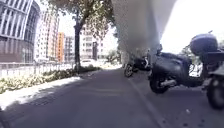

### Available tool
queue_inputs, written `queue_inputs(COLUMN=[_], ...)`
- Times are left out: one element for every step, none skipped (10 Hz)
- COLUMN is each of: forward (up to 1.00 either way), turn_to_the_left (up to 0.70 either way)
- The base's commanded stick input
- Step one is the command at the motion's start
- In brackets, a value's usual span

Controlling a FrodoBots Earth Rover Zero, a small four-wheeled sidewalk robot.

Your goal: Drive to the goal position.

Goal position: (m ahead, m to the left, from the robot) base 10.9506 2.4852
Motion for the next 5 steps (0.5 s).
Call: queue_inputs(forward=[0.70,0.70,0.70,0.70,0.70], turn_to_the_left=[0.00,0.00,0.00,0.00,0.00])
